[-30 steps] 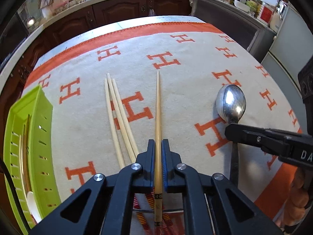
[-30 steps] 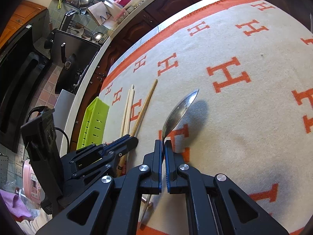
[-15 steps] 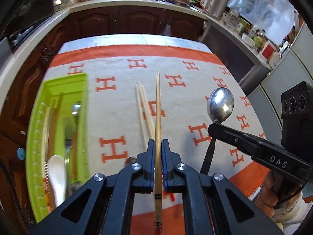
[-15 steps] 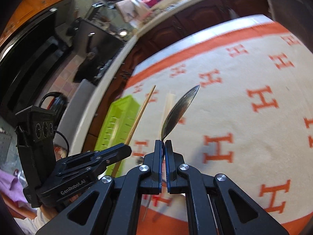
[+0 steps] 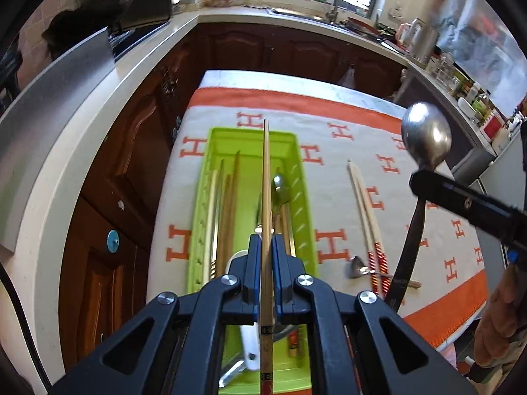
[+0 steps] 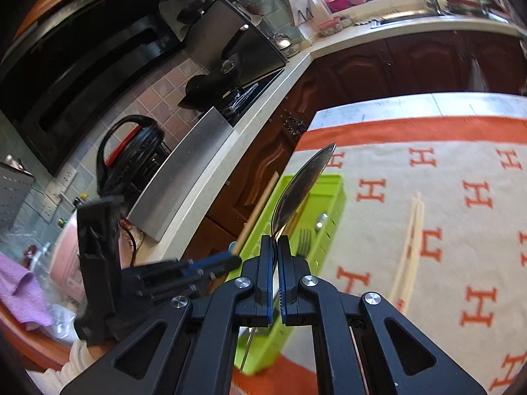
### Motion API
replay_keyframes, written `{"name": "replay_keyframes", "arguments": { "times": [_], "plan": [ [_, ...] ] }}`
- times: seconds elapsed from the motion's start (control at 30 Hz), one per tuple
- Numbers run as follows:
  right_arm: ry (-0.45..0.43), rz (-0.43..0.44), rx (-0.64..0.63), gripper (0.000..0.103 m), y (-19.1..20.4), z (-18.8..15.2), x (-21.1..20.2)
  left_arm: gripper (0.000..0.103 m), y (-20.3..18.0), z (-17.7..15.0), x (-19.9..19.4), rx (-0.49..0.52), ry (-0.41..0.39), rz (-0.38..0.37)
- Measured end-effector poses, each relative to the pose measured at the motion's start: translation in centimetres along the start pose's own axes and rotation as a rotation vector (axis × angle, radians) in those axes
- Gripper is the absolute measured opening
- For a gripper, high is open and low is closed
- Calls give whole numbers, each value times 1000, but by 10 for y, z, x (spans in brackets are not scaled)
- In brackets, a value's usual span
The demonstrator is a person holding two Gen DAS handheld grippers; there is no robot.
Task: Organize utensils
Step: 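Carry the spoon and chopstick into the green tray and open both grippers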
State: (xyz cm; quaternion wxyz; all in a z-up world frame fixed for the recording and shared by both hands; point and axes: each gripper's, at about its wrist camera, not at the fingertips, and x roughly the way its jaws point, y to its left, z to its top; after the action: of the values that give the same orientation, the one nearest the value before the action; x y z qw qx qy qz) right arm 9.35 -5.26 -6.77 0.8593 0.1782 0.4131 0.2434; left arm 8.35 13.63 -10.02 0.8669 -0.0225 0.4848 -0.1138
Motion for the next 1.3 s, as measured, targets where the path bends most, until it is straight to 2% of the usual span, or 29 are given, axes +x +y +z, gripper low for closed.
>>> {"name": "replay_keyframes", "arguments": {
  "times": [0.17, 0.43, 0.63, 0.8, 0.9, 1.0, 1.07, 1.1, 1.17, 1.3],
  "plan": [
    [46, -62, -52, 3, 26, 4, 53, 4, 24, -8, 23, -49, 31, -13],
    [160, -121, -117, 3, 30, -6, 127, 4, 41, -18, 51, -110, 55, -44],
    [211, -161, -124, 4, 17, -9, 153, 4, 47, -20, 65, -127, 71, -53],
    [261, -181, -75, 5, 1, -11, 168, 5, 46, -19, 66, -132, 61, -44],
    [268, -166, -43, 9, -6, -12, 168, 8, 47, -19, 65, -149, 71, -52],
    [250, -166, -26, 17, -9, -11, 162, 20, 43, -21, 61, -163, 78, -70],
    [236, -157, -12, 18, -11, -11, 154, 35, 40, -21, 56, -165, 72, -84],
    [232, -155, -8, 18, -11, -10, 150, 39, 38, -21, 52, -164, 66, -92],
    [219, -154, 1, 18, -14, -10, 140, 61, 33, -20, 46, -157, 55, -70],
    [199, -152, 21, 19, -20, -11, 120, 68, 25, -18, 32, -132, 25, -28]
  ]
}}
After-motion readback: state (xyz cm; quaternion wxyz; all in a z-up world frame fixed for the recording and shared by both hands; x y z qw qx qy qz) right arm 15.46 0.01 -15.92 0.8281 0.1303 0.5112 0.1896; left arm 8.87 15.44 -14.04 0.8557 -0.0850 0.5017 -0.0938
